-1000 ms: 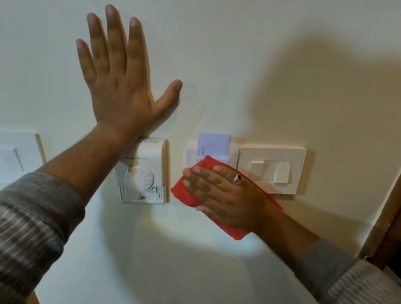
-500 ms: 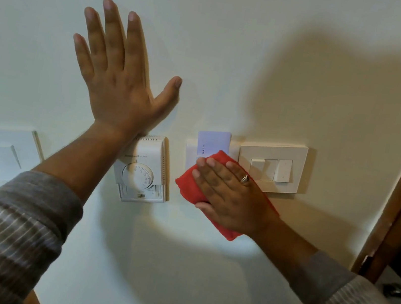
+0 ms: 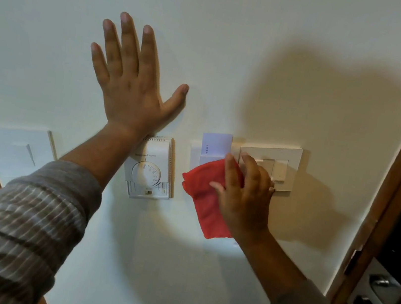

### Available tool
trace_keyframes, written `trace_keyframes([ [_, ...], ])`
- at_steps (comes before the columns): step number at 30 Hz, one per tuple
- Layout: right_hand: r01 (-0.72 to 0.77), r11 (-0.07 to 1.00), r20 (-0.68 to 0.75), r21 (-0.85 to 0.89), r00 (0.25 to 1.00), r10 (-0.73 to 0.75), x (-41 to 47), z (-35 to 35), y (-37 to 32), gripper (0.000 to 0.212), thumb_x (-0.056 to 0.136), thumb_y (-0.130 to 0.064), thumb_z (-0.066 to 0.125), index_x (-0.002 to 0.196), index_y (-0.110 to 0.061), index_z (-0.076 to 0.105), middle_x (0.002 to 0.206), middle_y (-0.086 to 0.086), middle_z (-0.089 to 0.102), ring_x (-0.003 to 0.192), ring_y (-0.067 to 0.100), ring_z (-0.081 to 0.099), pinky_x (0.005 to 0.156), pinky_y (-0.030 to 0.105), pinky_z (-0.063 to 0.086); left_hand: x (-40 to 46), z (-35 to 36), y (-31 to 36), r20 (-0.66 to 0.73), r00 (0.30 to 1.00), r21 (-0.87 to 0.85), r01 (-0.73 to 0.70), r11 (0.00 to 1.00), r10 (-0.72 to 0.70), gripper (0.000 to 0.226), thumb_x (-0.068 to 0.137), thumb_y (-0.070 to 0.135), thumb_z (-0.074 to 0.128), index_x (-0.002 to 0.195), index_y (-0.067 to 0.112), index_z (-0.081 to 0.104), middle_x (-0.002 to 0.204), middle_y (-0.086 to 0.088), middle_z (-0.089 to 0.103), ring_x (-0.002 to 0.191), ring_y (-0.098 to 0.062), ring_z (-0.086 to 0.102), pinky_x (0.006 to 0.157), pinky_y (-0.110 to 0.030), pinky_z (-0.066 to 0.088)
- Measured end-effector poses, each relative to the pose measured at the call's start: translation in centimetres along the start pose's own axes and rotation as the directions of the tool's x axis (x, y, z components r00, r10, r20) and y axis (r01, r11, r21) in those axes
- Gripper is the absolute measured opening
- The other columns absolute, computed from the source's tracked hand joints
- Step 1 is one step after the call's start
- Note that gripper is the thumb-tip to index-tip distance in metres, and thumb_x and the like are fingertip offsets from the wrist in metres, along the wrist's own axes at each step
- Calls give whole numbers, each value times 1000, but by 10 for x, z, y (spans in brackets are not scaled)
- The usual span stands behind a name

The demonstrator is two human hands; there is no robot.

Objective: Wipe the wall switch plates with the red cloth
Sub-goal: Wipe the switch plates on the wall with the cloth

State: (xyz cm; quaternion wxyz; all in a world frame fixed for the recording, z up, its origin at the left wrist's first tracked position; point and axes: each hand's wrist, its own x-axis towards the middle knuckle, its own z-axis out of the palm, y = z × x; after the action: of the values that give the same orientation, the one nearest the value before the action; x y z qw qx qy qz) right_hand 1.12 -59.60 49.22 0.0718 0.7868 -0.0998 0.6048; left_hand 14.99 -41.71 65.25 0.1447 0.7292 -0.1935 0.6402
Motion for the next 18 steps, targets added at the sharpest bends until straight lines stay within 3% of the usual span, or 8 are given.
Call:
trace_keyframes([
  [2,-48,998,44,-39,998,50,3,-10,-1,74,84,-60,61,139,-12,53,112,15,68,98,37,62,77,44,54,0,-8,1,46,999,-9,-3,1000,4,101,92,78,37,160,4,22,165,-33,21,152,-56,18,121,-69,10],
  [4,-90,995,107,33,991,86,7,-18,0,75,79,-57,69,132,-4,62,98,16,71,88,39,67,69,44,56,0,-16,0,124,992,-44,-21,999,26,102,93,79,38,161,4,22,165,-34,18,152,-57,15,121,-69,7],
  [8,-214,923,278,320,952,124,12,-34,-7,53,85,-33,78,125,0,64,105,18,72,95,41,67,79,46,57,-36,-39,-14,196,974,-249,-60,967,111,97,95,77,36,160,5,25,165,-34,17,155,-53,15,124,-67,13],
  [11,-397,799,415,451,886,206,5,-48,-24,38,91,-34,72,122,-12,65,112,7,71,97,28,67,80,32,52,-115,-70,-26,136,986,-368,-42,929,98,81,95,64,50,148,2,47,156,-33,40,146,-48,40,114,-54,36],
  [13,-538,694,535,479,806,255,-1,-58,-41,31,92,-36,70,119,-22,65,110,-3,69,96,17,65,81,28,51,-174,-92,-31,259,964,-452,68,889,58,68,89,57,60,132,5,62,134,-22,62,123,-39,60,97,-43,48],
  [15,-655,542,614,526,734,290,-6,-69,-58,19,90,-33,72,108,-31,64,101,-13,69,90,5,65,80,26,52,-216,-113,-29,523,852,-516,310,799,7,59,87,62,62,115,11,69,109,-5,69,92,-26,70,76,-27,52],
  [16,-700,460,639,546,703,311,-7,-73,-68,16,89,-31,73,102,-35,64,98,-17,69,86,2,66,79,26,54,-226,-122,-28,667,745,-501,466,729,-17,59,85,69,63,110,16,71,105,1,70,84,-18,70,69,-18,49],
  [18,-771,280,684,573,637,355,-8,-84,-96,13,89,-29,74,97,-35,65,95,-13,72,84,3,69,79,30,58,-231,-138,-35,869,494,-416,754,509,-20,62,80,80,61,109,26,73,112,5,74,88,-6,71,72,-12,50],
])
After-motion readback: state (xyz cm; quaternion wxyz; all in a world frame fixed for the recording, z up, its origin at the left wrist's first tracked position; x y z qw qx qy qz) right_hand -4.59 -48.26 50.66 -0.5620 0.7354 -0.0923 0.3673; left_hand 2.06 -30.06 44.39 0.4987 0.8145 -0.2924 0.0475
